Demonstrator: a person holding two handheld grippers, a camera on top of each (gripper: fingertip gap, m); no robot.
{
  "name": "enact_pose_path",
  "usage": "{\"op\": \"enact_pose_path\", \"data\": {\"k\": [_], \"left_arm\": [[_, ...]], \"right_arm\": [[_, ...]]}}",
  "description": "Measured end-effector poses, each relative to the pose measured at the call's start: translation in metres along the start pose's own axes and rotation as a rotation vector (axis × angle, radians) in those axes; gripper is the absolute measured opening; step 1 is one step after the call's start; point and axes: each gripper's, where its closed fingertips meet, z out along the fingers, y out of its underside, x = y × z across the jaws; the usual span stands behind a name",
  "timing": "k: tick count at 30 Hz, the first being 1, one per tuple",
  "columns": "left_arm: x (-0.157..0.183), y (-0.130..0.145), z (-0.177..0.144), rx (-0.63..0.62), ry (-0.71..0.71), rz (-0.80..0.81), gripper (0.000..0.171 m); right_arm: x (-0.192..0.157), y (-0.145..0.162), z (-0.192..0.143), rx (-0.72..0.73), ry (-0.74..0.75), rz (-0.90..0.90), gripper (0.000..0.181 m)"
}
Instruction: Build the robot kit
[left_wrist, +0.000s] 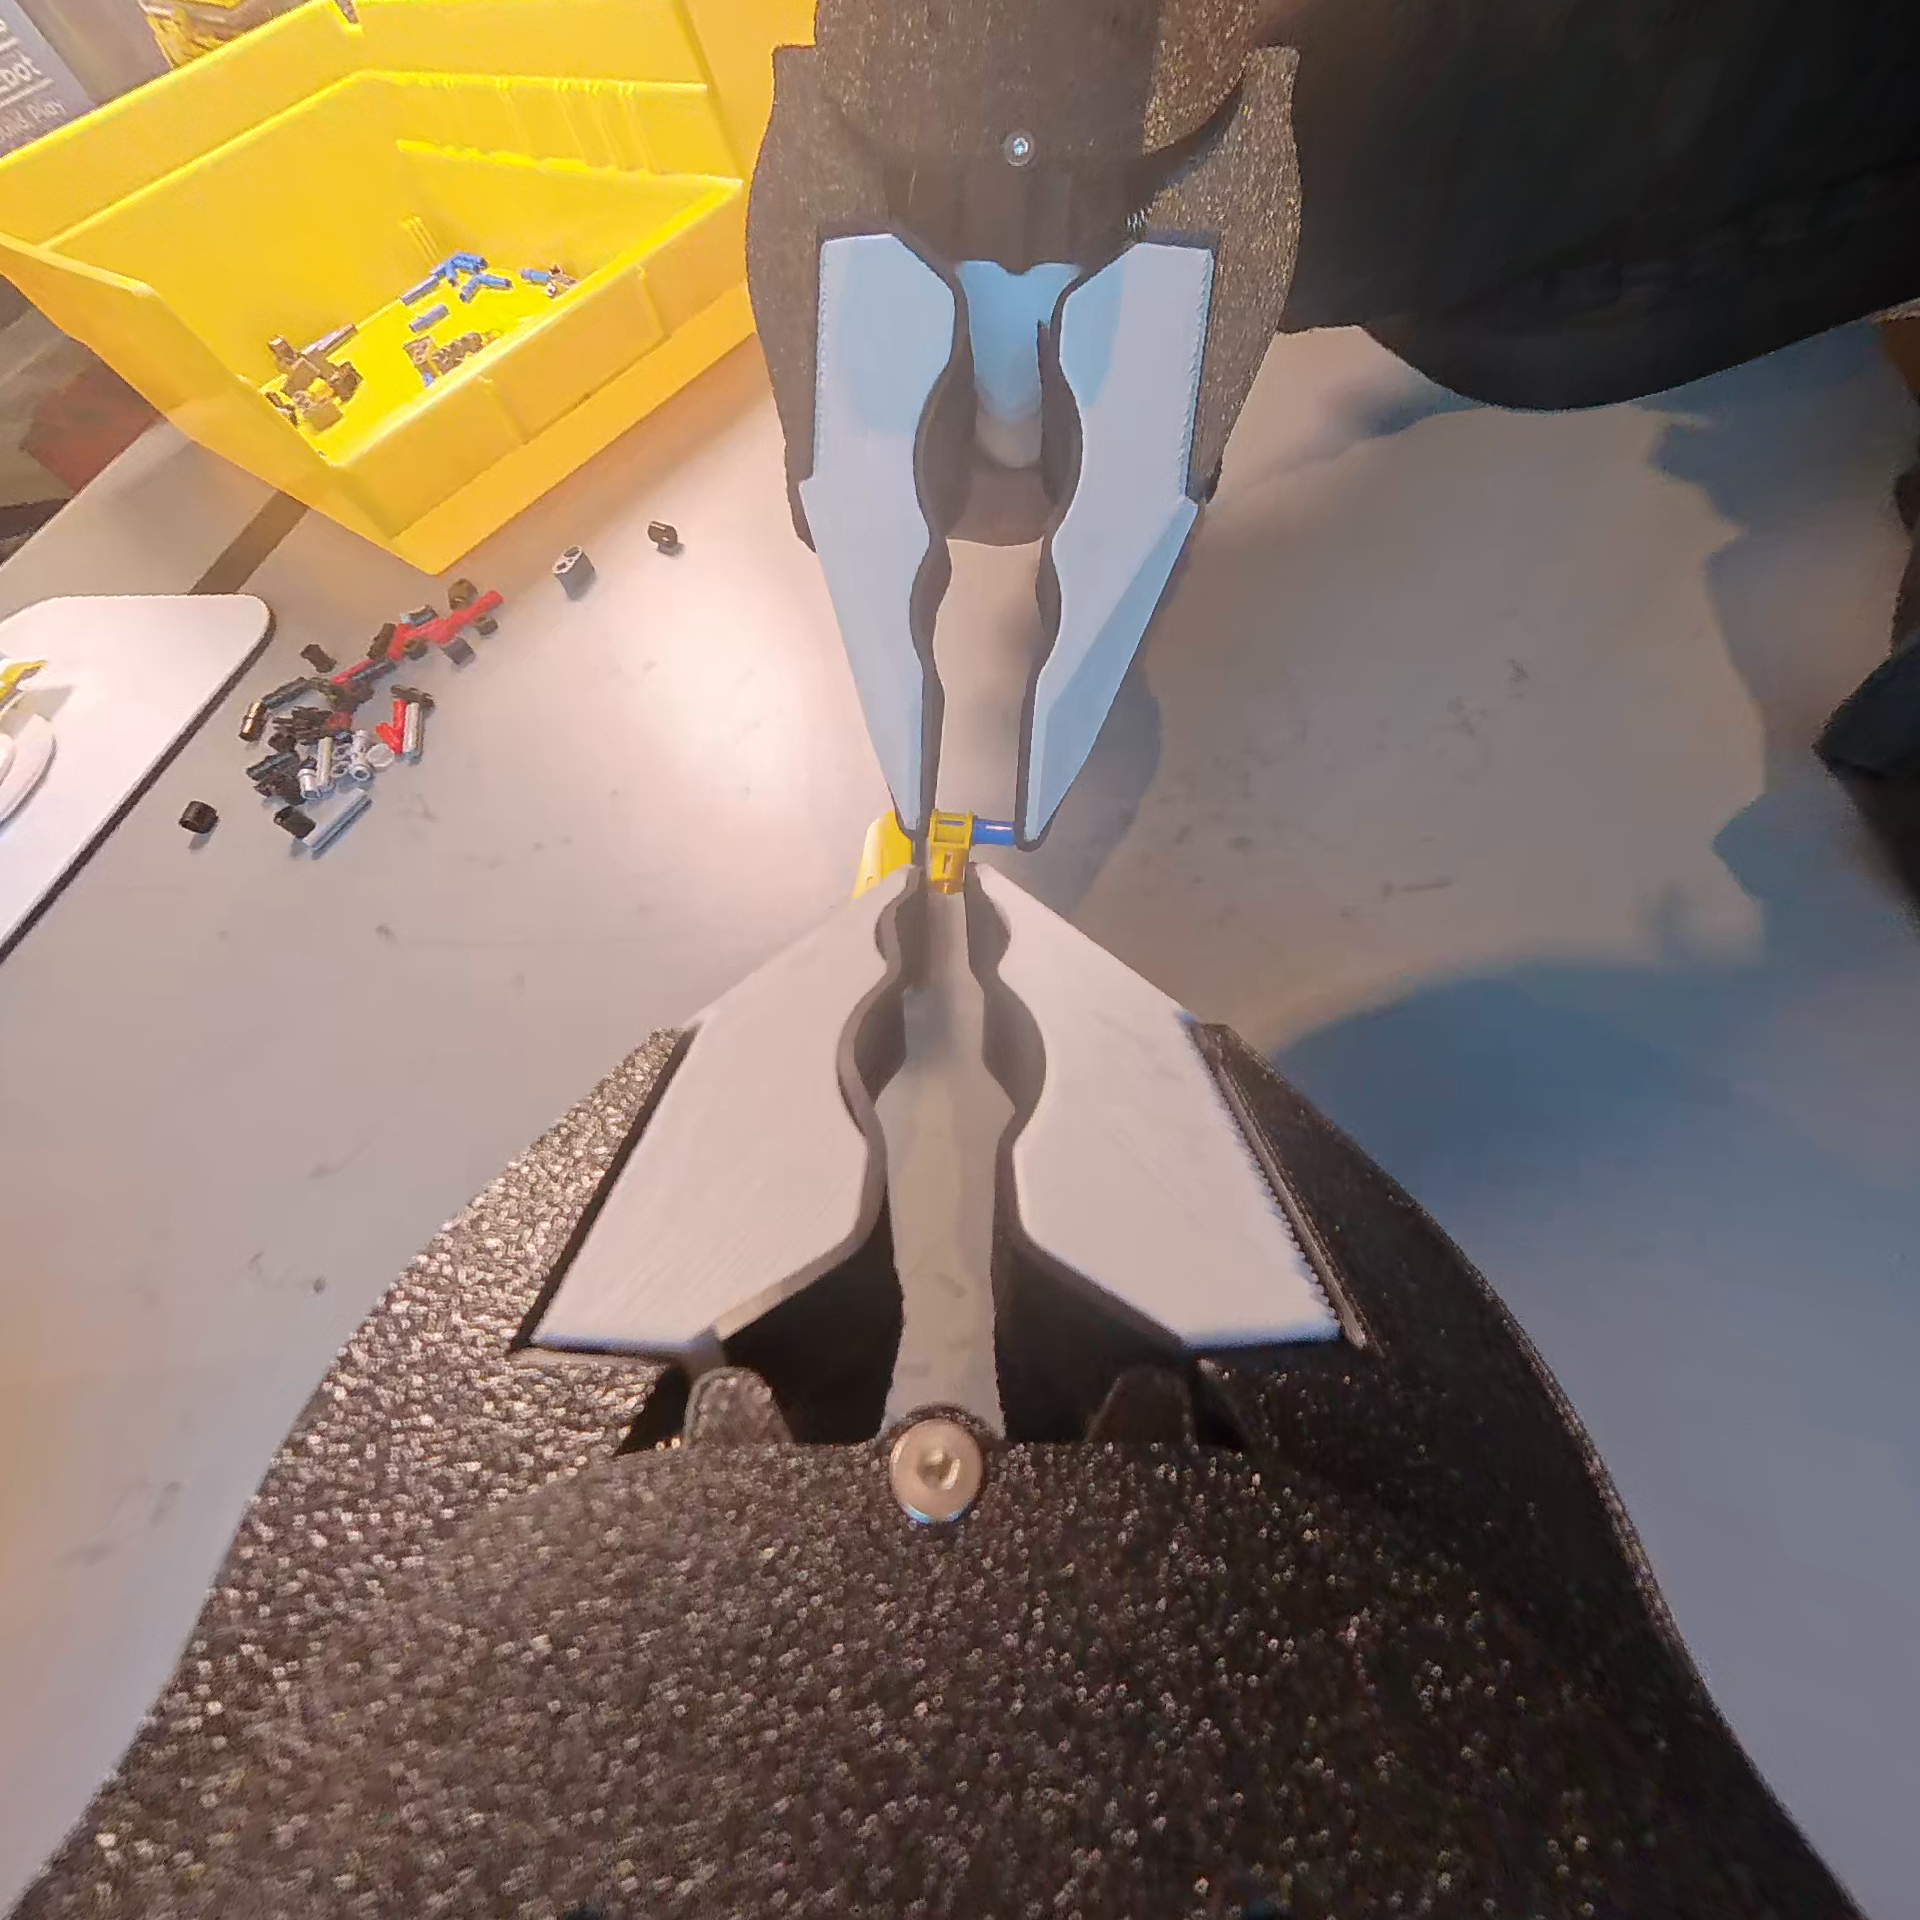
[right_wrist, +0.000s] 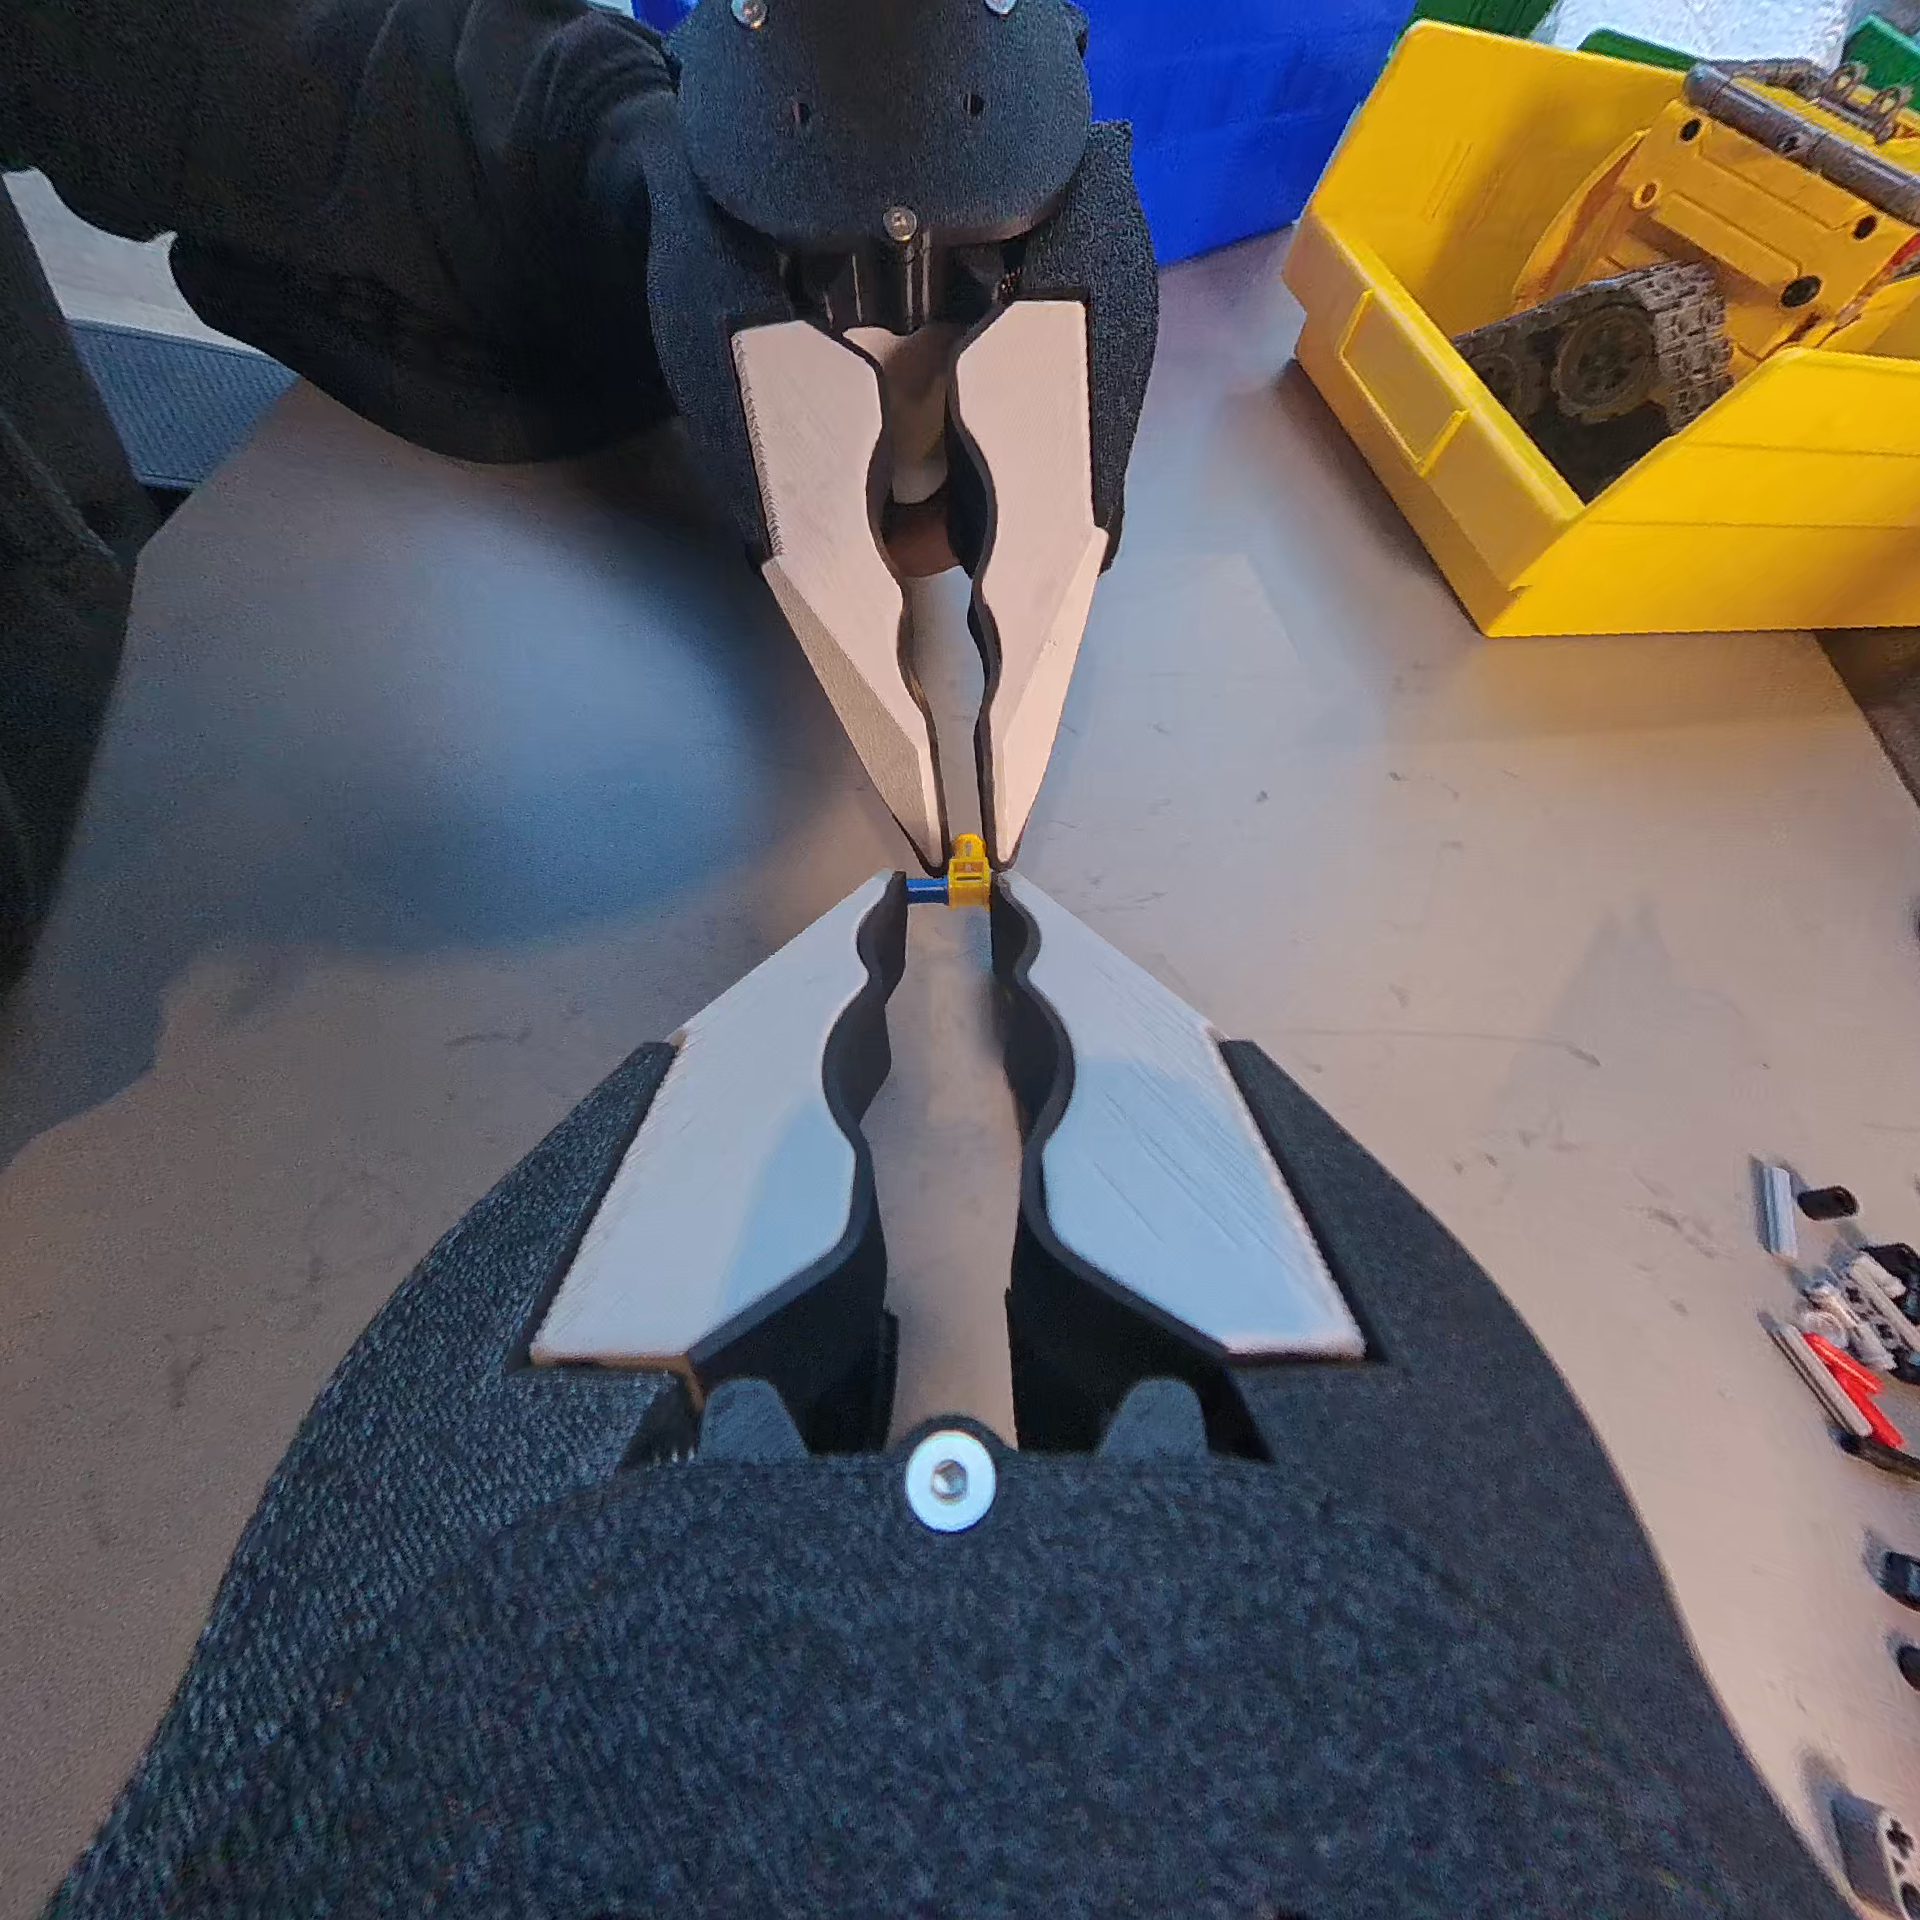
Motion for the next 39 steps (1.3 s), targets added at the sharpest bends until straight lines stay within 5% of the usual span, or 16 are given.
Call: {"op": "enact_pose_path", "data": {"k": [7,14,20,39], "left_arm": [[-0.022,0.010,-0.006,-0.055,-0.100,-0.027,0.006],[-0.041,0.034,-0.011,-0.161,-0.161,-0.093,0.006],[-0.040,0.046,-0.010,-0.226,-0.148,-0.099,0.006],[-0.025,0.056,-0.004,-0.288,-0.086,-0.075,0.006]], "right_arm": [[0.021,0.007,-0.009,-0.030,0.103,-0.005,0.010],[0.025,0.036,-0.013,-0.169,0.076,0.084,0.040],[0.029,0.047,-0.009,-0.231,0.066,0.114,0.043],[0.020,0.047,0.002,-0.271,-0.013,0.109,0.012]]}}
